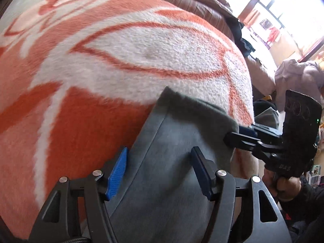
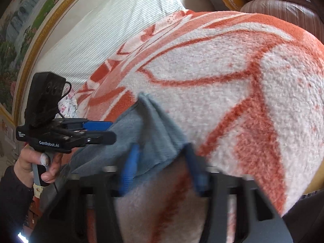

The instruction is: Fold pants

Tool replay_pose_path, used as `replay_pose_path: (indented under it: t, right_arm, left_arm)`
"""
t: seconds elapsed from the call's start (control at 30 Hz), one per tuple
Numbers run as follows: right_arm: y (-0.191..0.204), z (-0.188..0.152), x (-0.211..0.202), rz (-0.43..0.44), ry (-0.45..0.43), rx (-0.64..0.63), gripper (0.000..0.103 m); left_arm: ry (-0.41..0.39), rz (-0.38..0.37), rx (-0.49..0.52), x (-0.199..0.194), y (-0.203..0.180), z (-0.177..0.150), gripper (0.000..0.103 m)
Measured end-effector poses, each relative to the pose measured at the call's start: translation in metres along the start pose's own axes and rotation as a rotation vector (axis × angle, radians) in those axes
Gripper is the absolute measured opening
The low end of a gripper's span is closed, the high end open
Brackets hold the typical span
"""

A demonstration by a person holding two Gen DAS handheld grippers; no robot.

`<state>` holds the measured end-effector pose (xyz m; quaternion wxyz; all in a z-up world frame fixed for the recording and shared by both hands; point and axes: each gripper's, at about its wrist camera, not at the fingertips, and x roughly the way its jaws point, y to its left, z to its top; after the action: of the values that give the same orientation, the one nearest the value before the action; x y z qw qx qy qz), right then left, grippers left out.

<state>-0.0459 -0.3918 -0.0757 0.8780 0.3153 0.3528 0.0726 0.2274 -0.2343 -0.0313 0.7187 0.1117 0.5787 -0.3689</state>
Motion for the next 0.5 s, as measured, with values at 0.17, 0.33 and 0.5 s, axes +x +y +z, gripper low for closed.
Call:
replay_pose_path:
  t: [0.17, 0.33, 0.5]
  right_arm:
    - [-0.013, 0.0, -0.006, 0.063, -0.028, 0.009, 0.015]
    - [-0.019, 0.002, -0.013, 0.079, -0.048, 0.012, 0.014]
    - [-0.022, 0.001, -0.014, 0.121, -0.041, 0.045, 0.014]
  left_arm:
    - [-0.005, 0.019, 0.038, 0.028, -0.023, 0.026, 0.064]
    - [-0.021, 0.018, 0.045, 0.038, -0.032, 0.042, 0.049]
    - [-0.067, -0.033, 0.007, 0.025, -0.021, 0.036, 0.023]
